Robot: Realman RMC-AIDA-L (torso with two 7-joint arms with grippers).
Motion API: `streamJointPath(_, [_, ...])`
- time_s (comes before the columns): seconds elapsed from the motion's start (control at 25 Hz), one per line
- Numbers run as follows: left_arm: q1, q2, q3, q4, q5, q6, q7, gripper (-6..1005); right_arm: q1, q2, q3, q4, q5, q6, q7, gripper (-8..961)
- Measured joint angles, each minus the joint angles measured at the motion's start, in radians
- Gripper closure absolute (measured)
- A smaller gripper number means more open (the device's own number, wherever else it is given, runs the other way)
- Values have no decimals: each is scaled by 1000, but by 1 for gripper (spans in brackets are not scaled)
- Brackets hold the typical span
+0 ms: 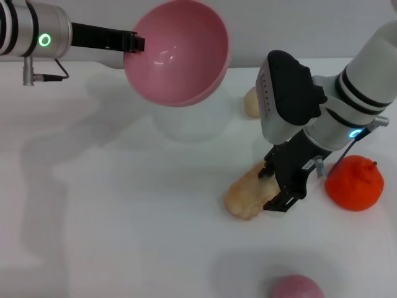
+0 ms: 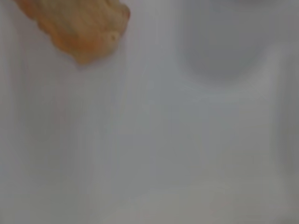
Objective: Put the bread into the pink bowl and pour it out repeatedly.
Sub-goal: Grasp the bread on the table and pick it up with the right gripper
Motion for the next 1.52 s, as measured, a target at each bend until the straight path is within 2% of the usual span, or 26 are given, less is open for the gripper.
streamJointPath(0.52, [-3,0,5,3,0,-7,-6,954,3,0,-10,98,10,137,-31,289])
streamJointPath(1.04, [-1,0,7,2,0,-9,-7,953,1,-1,-3,101,15,233,-34,290])
streamJointPath(1.24, [6,0,7,2,0,-9,-8,953,-8,-1,-7,88,22,258,-34,451])
streamJointPath(1.52, [7,0,7,2,0,-9,-7,954,-10,0,-5,85,24,275,-47,551])
